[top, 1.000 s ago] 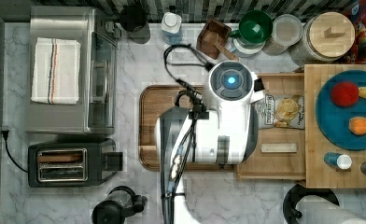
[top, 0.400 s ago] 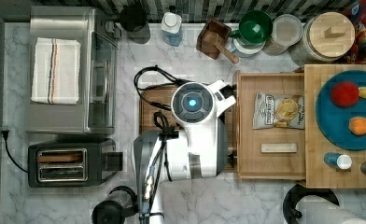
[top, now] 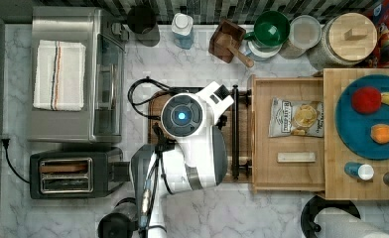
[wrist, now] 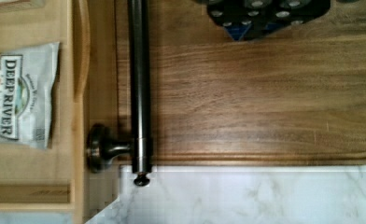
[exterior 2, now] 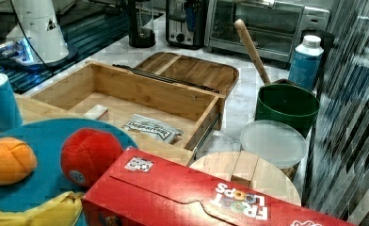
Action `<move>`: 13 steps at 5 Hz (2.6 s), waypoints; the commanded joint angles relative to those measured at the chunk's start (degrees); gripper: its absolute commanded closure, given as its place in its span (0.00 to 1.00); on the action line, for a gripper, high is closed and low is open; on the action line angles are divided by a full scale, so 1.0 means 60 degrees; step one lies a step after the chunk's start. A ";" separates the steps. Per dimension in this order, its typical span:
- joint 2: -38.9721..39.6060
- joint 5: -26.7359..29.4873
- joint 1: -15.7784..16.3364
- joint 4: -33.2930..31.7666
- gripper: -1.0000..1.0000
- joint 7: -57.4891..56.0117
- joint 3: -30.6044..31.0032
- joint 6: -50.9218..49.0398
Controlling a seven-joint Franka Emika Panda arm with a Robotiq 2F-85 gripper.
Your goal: Close the drawer.
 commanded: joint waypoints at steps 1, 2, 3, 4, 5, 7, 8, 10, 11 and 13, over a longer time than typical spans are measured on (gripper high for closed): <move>0.1194 -0.0073 -0.0110 -0.0528 1.00 -0.0381 -0.0067 0.0764; 0.1194 -0.0417 -0.0503 -0.0799 1.00 -0.0463 0.0206 0.1140; 0.1250 -0.1068 -0.0454 -0.1028 1.00 -0.0693 -0.0100 0.1715; 0.1319 -0.1273 -0.0626 -0.1169 1.00 -0.1051 -0.0264 0.2226; 0.1441 -0.1289 -0.0796 -0.1095 1.00 -0.1837 -0.0498 0.2403; 0.1709 -0.1035 -0.1448 -0.0689 1.00 -0.3755 -0.0962 0.2477; 0.1908 -0.0883 -0.1880 -0.0525 1.00 -0.4666 -0.1251 0.2782; 0.2081 -0.0622 -0.2858 0.0012 1.00 -0.5817 -0.1763 0.2819; 0.2396 -0.0248 -0.3333 0.0553 1.00 -0.7019 -0.2103 0.2893; 0.3264 0.0510 -0.4472 0.1971 1.00 -0.8757 -0.2221 0.2821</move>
